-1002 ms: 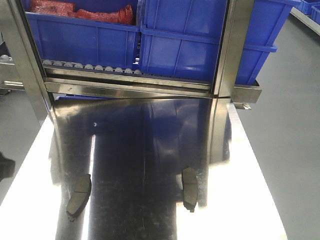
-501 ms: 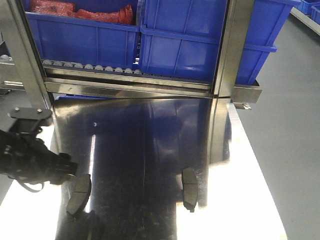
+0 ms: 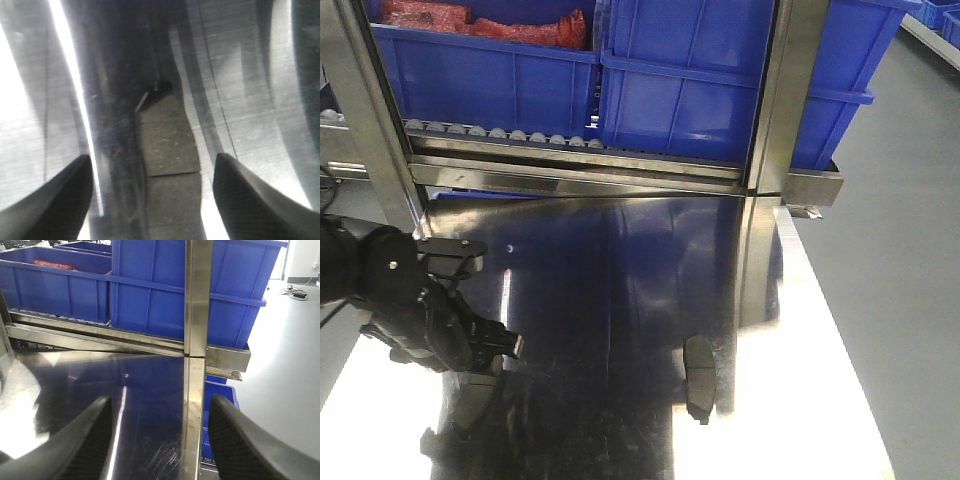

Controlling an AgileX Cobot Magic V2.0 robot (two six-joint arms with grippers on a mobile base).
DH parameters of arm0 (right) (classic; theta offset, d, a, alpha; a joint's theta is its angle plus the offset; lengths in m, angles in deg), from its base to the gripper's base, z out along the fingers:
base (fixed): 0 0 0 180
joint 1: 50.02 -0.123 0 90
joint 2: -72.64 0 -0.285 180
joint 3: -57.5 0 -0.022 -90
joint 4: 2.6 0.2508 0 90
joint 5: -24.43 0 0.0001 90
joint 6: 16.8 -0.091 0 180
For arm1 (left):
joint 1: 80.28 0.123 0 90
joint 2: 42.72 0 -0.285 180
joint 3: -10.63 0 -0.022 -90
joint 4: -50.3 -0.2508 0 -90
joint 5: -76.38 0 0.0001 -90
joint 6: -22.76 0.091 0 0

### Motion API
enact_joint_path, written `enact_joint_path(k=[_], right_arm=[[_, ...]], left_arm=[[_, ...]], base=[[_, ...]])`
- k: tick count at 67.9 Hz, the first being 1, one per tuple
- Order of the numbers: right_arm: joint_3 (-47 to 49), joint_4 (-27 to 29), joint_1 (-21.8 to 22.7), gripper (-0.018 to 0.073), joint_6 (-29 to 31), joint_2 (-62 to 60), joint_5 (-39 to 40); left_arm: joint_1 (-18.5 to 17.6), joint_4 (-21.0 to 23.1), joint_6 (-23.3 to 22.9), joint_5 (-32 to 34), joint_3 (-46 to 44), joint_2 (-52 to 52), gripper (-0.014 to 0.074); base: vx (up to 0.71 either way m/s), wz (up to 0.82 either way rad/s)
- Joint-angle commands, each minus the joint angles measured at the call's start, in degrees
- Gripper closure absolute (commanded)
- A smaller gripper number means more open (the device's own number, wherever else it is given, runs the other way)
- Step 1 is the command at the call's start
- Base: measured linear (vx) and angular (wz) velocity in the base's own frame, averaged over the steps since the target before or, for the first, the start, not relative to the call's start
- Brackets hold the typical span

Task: Move and align brake pads A on conveyor
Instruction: 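Lower the left gripper onto the nearer brake pad and close it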

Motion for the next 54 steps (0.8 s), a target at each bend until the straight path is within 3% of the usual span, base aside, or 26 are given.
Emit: enact_joint_path(k=[1,24,40,54], right_arm=[[1.6,-0.3,0.0,0.0141,0.0,0.8,4.5],[1.6,-0.3,0.0,0.0141,0.0,0.8,4.5],[1.6,-0.3,0.0,0.0141,0.0,0.8,4.5],[1.6,-0.3,0.0,0.0141,0.0,0.8,4.5]], left_arm=[[-1.5,0.0,-1.6,0.1,-2.6,0.2,0.0094],[-3.6,-3.4,-8.9,-1.0,-4.0,-4.0,0.0094],[-3.6,-3.3,-9.6,-2.5,-4.0,-4.6,0.0104],[-3.6,-3.3,-10.2,-3.2,-4.0,-5.6,0.0252]], base=[[0.0,0.0],[0.0,0.0],[0.0,0.0],[0.0,0.0]])
